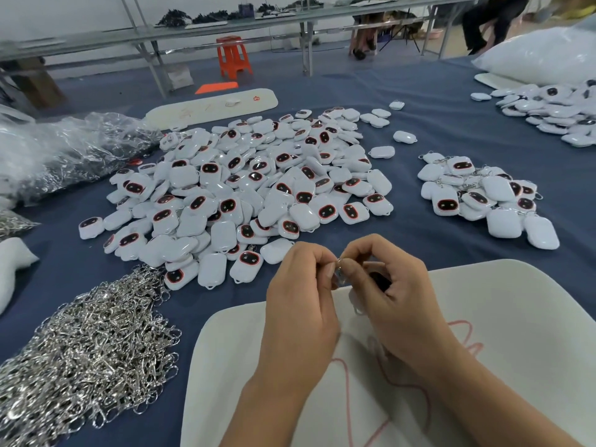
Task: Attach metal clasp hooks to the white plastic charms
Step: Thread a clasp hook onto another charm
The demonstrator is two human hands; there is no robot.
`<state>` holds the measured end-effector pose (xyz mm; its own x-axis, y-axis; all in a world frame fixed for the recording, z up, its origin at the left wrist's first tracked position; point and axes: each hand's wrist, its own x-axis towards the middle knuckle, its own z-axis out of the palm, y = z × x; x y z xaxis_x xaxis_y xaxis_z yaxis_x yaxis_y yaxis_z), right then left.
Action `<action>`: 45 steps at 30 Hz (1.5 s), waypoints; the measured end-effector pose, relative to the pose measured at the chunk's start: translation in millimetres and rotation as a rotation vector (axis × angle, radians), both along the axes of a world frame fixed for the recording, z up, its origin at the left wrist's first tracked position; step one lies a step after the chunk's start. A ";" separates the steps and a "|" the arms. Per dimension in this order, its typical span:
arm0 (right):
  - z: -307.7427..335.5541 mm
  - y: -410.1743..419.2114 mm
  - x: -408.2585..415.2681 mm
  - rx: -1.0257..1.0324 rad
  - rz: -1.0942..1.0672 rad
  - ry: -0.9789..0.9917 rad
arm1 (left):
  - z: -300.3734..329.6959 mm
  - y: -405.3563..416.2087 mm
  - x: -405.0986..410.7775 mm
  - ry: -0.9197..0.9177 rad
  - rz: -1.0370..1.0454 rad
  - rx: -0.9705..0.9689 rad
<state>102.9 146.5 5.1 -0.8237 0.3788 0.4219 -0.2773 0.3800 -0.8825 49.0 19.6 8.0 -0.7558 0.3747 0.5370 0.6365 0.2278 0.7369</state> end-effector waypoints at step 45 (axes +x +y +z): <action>-4.2 -7.9 0.0 0.237 -0.163 0.026 | 2.2 8.4 11.9 -0.344 0.136 -0.333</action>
<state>102.8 138.6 0.9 -0.7476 0.3938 0.5348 -0.2173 0.6159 -0.7573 60.9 28.0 10.2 -0.9221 0.3690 0.1161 0.3177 0.5510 0.7717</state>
